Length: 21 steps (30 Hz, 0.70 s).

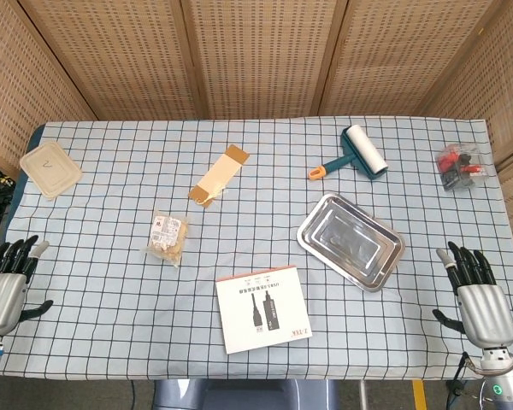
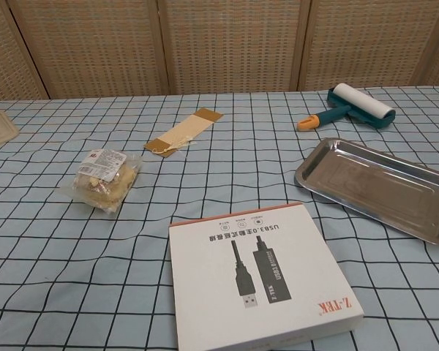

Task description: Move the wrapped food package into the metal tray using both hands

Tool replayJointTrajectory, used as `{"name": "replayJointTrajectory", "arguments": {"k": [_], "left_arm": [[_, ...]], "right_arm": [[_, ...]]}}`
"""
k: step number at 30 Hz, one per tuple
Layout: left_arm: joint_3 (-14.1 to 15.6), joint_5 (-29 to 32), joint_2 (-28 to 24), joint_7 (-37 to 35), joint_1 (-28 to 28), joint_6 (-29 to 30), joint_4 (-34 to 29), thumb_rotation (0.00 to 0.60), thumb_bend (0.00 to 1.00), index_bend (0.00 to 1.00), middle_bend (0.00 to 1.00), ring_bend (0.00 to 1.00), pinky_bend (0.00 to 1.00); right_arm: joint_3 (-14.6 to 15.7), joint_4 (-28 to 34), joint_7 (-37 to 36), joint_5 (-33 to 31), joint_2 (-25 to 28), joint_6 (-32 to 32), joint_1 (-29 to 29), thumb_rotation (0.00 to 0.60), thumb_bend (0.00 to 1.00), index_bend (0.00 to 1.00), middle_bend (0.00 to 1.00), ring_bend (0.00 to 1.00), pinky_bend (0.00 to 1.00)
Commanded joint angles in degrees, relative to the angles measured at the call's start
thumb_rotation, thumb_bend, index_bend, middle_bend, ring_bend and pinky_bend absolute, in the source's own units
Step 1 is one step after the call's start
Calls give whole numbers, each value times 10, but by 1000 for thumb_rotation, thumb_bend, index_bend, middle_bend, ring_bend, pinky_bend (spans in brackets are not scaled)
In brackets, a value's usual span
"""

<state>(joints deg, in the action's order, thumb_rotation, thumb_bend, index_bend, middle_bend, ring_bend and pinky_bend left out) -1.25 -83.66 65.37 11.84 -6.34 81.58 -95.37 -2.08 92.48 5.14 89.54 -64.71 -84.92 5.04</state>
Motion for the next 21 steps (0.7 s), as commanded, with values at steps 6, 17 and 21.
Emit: {"name": "replayJointTrajectory", "arguments": {"k": [6,17,21], "left_arm": [[-17,4,-1,40,-50,-61,-26,600,80,0,0,0,0],[-96,192,37,183,-225,-277,-55,600,80,0,0,0,0],[-105,286,69,267,-279,-296,-41,600,80,0,0,0,0]], "right_arm": [[-3,-1,-16,-17,10,18,4,600,105,0,0,0,0],[-4,2,-49,-28,26,34,9,600,105,0,0,0,0],[-6,-1,-69,-30,33,34,9,600,105,0,0,0,0]]}}
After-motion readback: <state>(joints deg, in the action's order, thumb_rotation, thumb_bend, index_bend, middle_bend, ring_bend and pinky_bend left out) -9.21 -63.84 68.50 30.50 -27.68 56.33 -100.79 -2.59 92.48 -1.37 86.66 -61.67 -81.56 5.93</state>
